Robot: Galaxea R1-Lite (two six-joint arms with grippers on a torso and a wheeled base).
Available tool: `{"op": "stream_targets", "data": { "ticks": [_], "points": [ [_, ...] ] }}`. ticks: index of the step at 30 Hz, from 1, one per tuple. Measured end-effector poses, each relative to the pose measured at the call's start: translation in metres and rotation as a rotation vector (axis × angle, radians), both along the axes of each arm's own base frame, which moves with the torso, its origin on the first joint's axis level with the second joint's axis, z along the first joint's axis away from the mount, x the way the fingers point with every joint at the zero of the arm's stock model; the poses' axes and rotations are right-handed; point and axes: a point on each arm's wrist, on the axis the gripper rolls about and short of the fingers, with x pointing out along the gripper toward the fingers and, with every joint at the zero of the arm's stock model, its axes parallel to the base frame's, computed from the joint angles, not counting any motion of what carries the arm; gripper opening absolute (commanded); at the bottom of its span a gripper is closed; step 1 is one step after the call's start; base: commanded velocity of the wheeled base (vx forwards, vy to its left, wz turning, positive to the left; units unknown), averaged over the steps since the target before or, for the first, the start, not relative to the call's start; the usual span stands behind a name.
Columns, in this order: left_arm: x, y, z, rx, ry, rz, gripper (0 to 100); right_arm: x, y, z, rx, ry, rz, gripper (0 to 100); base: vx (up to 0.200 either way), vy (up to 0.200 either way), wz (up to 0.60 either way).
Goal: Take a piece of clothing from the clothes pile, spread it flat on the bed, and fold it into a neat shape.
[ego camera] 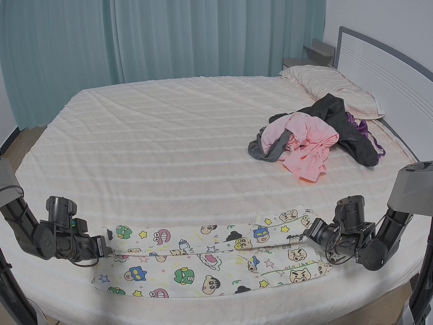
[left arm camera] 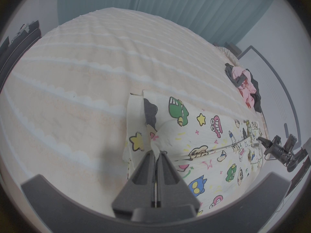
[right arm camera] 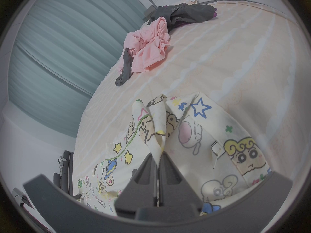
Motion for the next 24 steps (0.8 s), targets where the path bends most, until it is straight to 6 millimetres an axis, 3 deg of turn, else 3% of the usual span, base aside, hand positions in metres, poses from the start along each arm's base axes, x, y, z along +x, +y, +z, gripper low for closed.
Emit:
{"op": "stream_targets", "data": {
  "ticks": [1,9,10,17,24],
  "points": [
    [-0.002,0.0,-0.001,0.002,0.006,-0.002,100,0.0,0.0,0.0,-0.001,0.001,0.0,0,0.0,0.0,0.0],
    [-0.012,-0.001,-0.003,0.009,0.031,0.003,100,-0.001,-0.001,-0.001,-0.003,0.006,-0.002,0,0.0,0.0,0.0],
    [-0.013,-0.001,-0.002,0.007,0.029,0.004,100,-0.001,-0.001,-0.001,-0.003,0.007,-0.002,100,0.0,0.0,0.0],
    [-0.016,0.01,0.016,0.001,-0.041,0.055,100,-0.002,0.0,-0.001,-0.005,0.009,0.004,100,0.0,0.0,0.0],
    [-0.003,0.02,0.039,-0.067,-0.128,0.176,100,-0.002,-0.002,0.003,-0.003,-0.005,-0.005,100,0.0,0.0,0.0]
  ]
}}
